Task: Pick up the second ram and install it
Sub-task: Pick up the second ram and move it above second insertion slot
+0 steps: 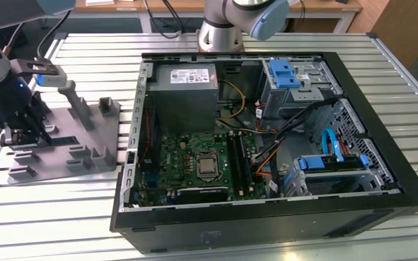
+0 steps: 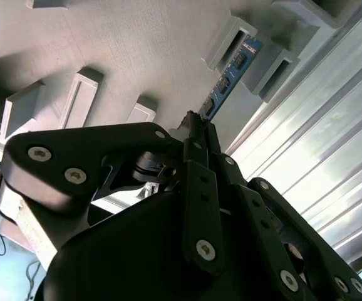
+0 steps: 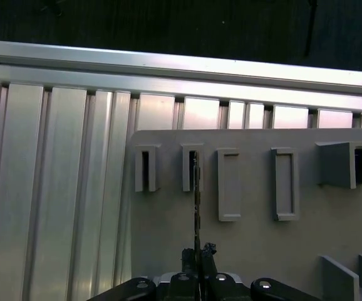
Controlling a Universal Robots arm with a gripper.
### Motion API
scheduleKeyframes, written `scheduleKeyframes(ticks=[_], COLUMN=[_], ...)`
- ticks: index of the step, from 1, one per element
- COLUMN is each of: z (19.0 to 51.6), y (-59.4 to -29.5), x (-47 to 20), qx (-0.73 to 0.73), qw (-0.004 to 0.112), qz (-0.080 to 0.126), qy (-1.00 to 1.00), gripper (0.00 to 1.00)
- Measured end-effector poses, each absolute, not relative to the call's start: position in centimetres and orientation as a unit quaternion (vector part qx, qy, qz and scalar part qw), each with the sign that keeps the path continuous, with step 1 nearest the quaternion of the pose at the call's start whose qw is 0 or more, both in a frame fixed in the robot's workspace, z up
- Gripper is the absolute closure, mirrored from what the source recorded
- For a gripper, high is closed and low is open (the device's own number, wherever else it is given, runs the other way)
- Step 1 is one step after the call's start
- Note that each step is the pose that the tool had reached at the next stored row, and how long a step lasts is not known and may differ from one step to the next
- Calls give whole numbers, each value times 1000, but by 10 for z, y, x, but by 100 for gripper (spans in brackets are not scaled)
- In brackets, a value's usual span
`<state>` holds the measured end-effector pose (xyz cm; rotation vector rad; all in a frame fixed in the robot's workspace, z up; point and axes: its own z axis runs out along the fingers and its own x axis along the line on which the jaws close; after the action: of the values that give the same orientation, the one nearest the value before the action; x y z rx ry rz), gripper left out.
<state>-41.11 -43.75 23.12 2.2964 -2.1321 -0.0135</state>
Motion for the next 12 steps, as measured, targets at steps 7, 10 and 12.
scheduleKeyframes(ticks=[7,10,12], z=[240,243,245], y=[-437,-437,-437], x=[-411,-411,-411], qx=[733,733,733], qw=[4,4,4], qz=[-5,-5,-5], qy=[-680,-680,-680], gripper=[86,86,86])
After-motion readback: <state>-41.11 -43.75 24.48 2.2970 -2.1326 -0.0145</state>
